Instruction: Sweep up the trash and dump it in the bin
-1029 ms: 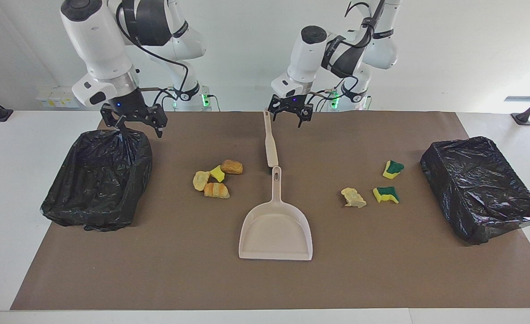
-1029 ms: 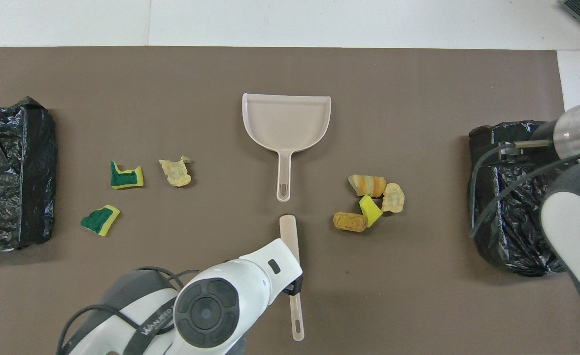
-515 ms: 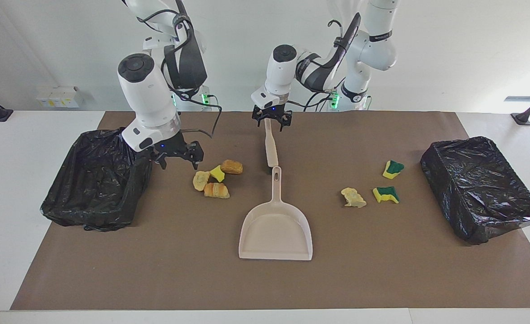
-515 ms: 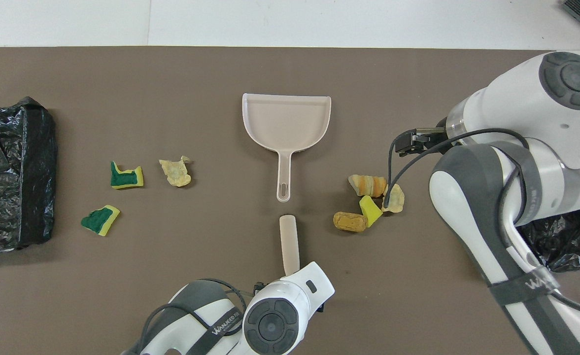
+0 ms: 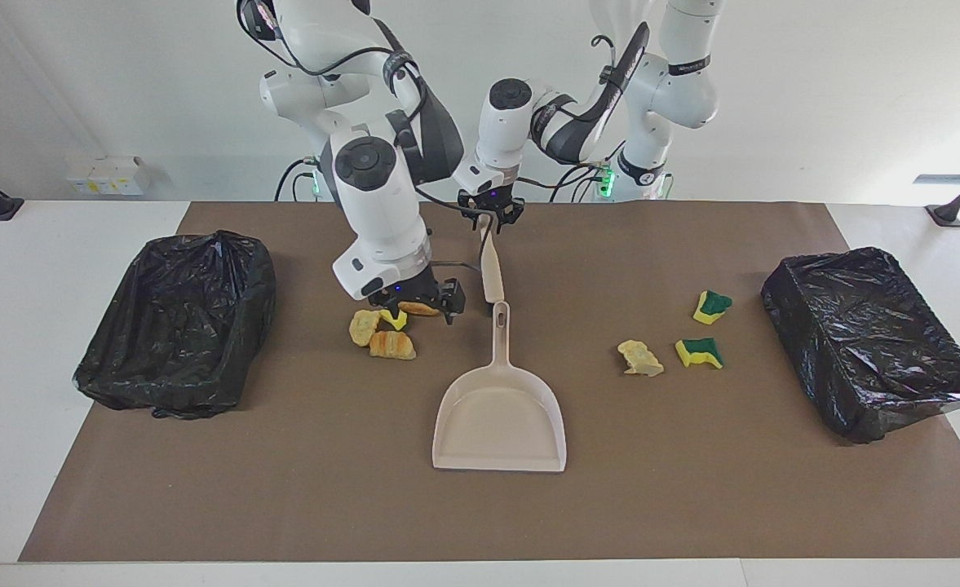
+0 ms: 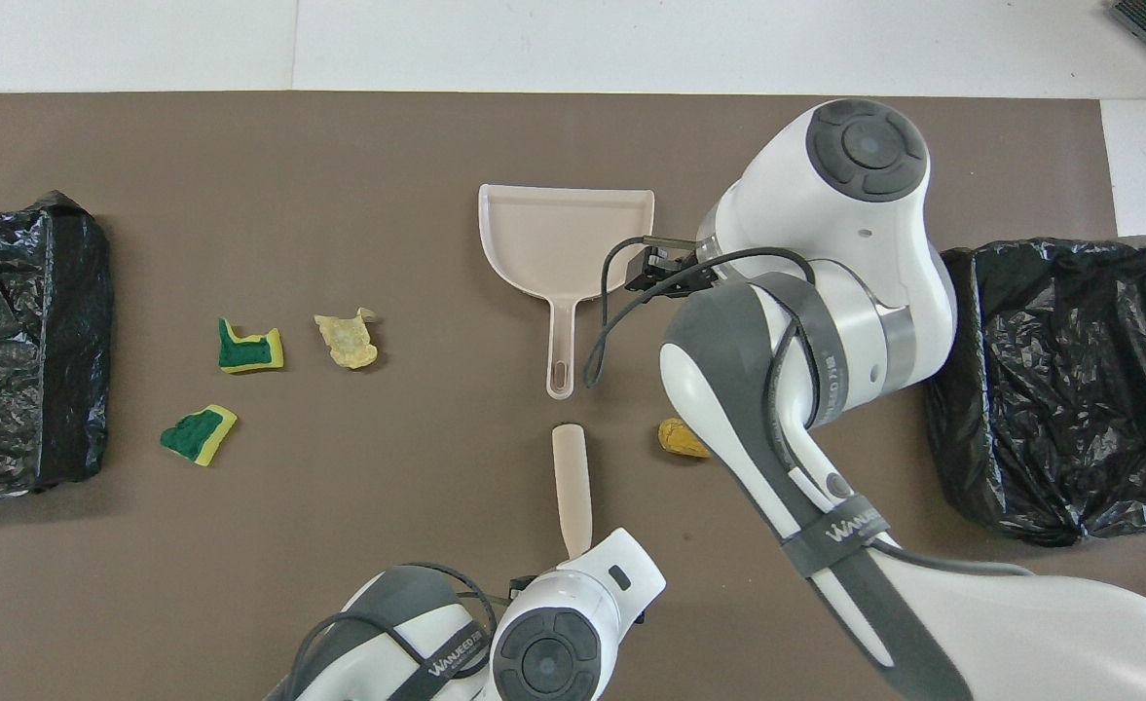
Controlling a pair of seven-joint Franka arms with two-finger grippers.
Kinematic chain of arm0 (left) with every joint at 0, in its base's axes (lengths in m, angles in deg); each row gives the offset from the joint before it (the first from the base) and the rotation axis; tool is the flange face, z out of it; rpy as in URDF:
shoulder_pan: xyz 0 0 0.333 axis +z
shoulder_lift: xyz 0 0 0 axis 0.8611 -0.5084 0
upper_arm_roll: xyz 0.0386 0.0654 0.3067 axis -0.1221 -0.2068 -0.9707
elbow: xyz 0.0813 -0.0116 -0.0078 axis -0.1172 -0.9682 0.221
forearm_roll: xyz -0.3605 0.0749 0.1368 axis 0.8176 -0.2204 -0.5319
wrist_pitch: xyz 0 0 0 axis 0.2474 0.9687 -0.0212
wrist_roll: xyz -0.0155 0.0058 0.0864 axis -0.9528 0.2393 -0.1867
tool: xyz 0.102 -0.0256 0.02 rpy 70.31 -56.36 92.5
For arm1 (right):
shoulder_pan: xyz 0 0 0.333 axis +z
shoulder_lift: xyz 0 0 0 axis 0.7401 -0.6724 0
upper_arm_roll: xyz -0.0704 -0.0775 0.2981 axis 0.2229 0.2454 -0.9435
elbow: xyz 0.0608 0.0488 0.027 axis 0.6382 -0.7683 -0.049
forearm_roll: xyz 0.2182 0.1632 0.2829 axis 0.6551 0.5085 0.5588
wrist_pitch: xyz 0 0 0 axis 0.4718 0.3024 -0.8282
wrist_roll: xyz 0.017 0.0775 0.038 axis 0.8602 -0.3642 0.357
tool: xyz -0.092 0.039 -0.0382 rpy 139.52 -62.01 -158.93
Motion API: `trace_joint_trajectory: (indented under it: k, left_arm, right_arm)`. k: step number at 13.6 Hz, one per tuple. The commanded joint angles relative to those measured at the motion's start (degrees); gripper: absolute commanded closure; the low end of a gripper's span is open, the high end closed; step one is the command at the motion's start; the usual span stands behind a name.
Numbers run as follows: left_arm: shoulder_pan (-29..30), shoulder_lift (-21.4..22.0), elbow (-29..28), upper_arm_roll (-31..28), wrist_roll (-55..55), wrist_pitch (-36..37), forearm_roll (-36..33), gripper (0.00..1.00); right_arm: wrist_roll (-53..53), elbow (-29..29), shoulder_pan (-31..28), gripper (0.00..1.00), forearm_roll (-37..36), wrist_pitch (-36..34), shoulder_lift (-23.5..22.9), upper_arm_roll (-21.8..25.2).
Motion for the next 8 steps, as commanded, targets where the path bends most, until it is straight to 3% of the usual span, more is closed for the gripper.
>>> trace_joint_trajectory:
  k: [1, 2, 3, 5, 8]
  left_arm:
    - [-1.26, 1.91, -2.31, -0.8, 2.24, -0.57, -0.78, 0.46]
    - [-1.43, 1.91, -2.57, -0.8, 3.21, -0.65, -0.78, 0.46]
    - [-1.61, 2.0, -2.57, -0.8, 3.56, -0.65, -0.78, 0.54]
    - [-1.52, 2.0, -2.57, -0.8, 4.7, -0.48, -0.69, 0.99]
    - [-1.44, 2.0, -1.62, -0.98, 10.86, 3.28, -0.69, 1.0]
  right_arm:
    - [-2.73, 5.69, -0.08, 0.0, 1.88, 0.07, -5.07, -1.57]
    - [-3.44, 7.53, 0.53, 0.0, 1.88, 0.34, -7.0, -2.27]
    - [-3.71, 9.11, 1.75, 0.0, 1.8, 0.77, -9.11, -2.36]
    - [-4.15, 9.4, 4.21, 0.0, 1.27, 2.79, -11.14, -2.45]
    - [-3.11, 7.99, 5.81, 0.0, 0.39, 3.85, -11.59, -2.45]
